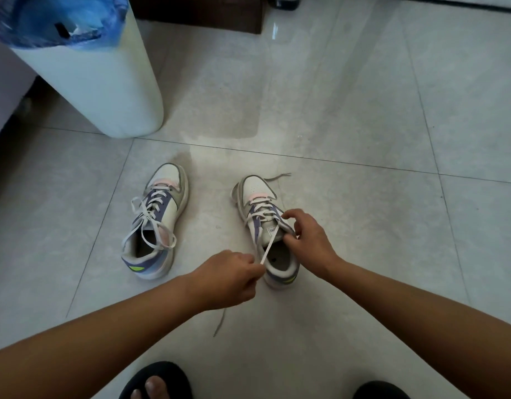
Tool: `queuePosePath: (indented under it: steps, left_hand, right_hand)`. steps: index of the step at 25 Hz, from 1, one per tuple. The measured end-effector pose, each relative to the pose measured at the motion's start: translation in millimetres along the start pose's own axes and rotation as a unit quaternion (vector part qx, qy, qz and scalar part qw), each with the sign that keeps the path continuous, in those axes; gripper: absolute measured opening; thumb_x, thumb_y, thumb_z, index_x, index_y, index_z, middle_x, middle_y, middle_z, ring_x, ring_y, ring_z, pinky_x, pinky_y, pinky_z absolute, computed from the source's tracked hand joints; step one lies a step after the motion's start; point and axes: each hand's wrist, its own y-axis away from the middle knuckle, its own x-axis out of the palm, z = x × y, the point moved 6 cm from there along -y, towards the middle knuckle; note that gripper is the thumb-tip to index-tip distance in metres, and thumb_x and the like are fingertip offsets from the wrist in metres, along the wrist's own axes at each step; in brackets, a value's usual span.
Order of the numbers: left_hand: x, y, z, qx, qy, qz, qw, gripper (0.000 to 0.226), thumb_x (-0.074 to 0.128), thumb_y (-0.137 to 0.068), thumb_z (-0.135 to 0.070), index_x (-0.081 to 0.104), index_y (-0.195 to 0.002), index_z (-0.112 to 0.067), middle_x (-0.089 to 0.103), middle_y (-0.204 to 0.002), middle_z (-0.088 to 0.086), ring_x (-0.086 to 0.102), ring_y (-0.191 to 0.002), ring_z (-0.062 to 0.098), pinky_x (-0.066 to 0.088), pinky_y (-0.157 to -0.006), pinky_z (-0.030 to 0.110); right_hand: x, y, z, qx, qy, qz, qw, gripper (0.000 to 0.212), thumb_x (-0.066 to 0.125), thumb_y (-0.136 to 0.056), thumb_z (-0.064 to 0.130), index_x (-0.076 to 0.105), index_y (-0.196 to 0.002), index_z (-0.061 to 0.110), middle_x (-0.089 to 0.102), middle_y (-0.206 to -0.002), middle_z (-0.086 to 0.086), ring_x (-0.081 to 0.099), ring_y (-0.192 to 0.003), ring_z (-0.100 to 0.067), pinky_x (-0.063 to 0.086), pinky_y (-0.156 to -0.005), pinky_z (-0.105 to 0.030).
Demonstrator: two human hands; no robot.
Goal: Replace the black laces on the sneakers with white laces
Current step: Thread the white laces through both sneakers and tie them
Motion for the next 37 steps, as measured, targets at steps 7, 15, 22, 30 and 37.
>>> queuePosePath:
  steps: [7, 15, 22, 30, 37]
  left_hand:
    - [1.6, -16.0, 49.2, -0.243, 0.077, 0.094, 0.962, 0.029, 0.045, -0.095, -0.047, 0.054, -0.087, -0.02, 0.056, -0.09, -0.001, 0.055, -0.084, 0.018, 0.034, -0.065, 0.026]
    - [18.9, -59.8, 82.7, -0.314, 0.233, 0.039, 0.92, 0.011, 0.06, -0.087, -0.022, 0.055, -0.081, -0.015, 0.047, -0.097, 0.005, 0.049, -0.088, 0.018, 0.041, -0.084, 0.03]
    - [11.2, -70.1, 77.2, -0.325, 0.461, 0.065, 0.823, 0.012, 0.052, -0.092, -0.012, 0.051, -0.08, -0.013, 0.063, -0.061, 0.004, 0.057, -0.056, 0.015, 0.045, -0.063, 0.023]
    - [-29.4, -47.0, 105.9, -0.403, 0.602, 0.009, 0.689, 0.03, 0.048, -0.097, -0.026, 0.061, -0.075, -0.01, 0.05, -0.055, 0.0, 0.05, -0.051, 0.014, 0.051, -0.068, 0.03]
    - [-73.4, -19.8, 159.9, -0.377, 0.762, -0.295, 0.437, 0.037, 0.045, -0.096, -0.033, 0.058, -0.063, -0.023, 0.049, -0.053, -0.009, 0.052, -0.051, 0.007, 0.048, -0.07, 0.027]
  right_hand:
    - [4.6, 2.0, -1.2, -0.063, 0.062, -0.012, 0.996, 0.039, 0.057, -0.087, 0.007, 0.058, -0.124, 0.016, 0.044, -0.095, 0.001, 0.045, -0.077, -0.012, 0.03, -0.069, -0.013]
    - [-13.7, 7.0, -1.3, -0.103, 0.082, -0.036, 0.991, 0.034, 0.056, -0.085, 0.0, 0.06, -0.119, 0.006, 0.043, -0.09, -0.001, 0.044, -0.073, -0.013, 0.031, -0.063, -0.011]
    - [-41.7, 5.9, -10.6, -0.105, 0.076, -0.056, 0.99, 0.033, 0.056, -0.086, -0.001, 0.062, -0.117, 0.009, 0.044, -0.087, 0.003, 0.045, -0.069, 0.001, 0.034, -0.067, -0.002]
    - [-48.9, -10.7, -41.8, 0.007, 0.105, -0.049, 0.993, 0.034, 0.052, -0.09, 0.008, 0.054, -0.123, 0.016, 0.05, -0.103, -0.006, 0.045, -0.081, -0.014, 0.033, -0.071, -0.021]
    - [-57.8, -10.7, -54.2, 0.038, 0.108, -0.056, 0.992, 0.031, 0.052, -0.09, 0.012, 0.052, -0.121, 0.019, 0.049, -0.1, -0.002, 0.047, -0.083, -0.016, 0.034, -0.072, -0.024]
